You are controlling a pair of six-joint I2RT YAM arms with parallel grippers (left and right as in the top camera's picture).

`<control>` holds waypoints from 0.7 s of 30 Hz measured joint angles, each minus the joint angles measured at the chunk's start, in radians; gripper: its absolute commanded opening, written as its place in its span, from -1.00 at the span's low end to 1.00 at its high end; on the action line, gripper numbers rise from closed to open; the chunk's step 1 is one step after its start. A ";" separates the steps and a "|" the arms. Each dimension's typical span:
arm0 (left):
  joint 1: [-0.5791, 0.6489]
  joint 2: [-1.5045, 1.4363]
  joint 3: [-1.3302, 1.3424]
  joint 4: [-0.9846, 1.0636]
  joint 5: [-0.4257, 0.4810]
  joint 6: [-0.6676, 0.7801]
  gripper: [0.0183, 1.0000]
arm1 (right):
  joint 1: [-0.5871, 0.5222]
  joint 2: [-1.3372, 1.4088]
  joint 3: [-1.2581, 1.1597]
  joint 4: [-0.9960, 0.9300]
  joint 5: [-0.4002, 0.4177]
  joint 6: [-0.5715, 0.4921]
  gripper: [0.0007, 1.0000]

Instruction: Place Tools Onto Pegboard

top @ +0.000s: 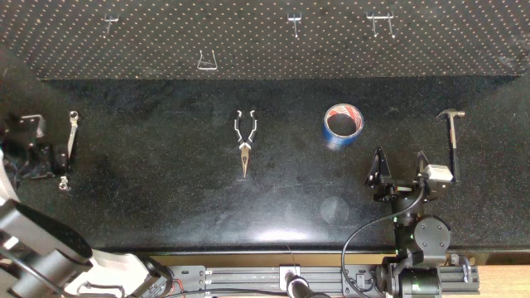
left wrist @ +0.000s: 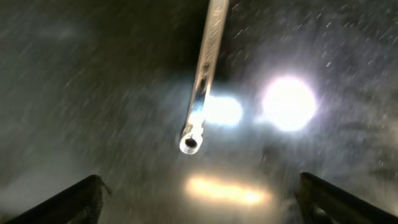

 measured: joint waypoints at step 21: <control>-0.032 0.158 -0.002 0.133 0.025 0.056 1.00 | 0.000 0.000 0.000 0.000 0.000 0.000 0.95</control>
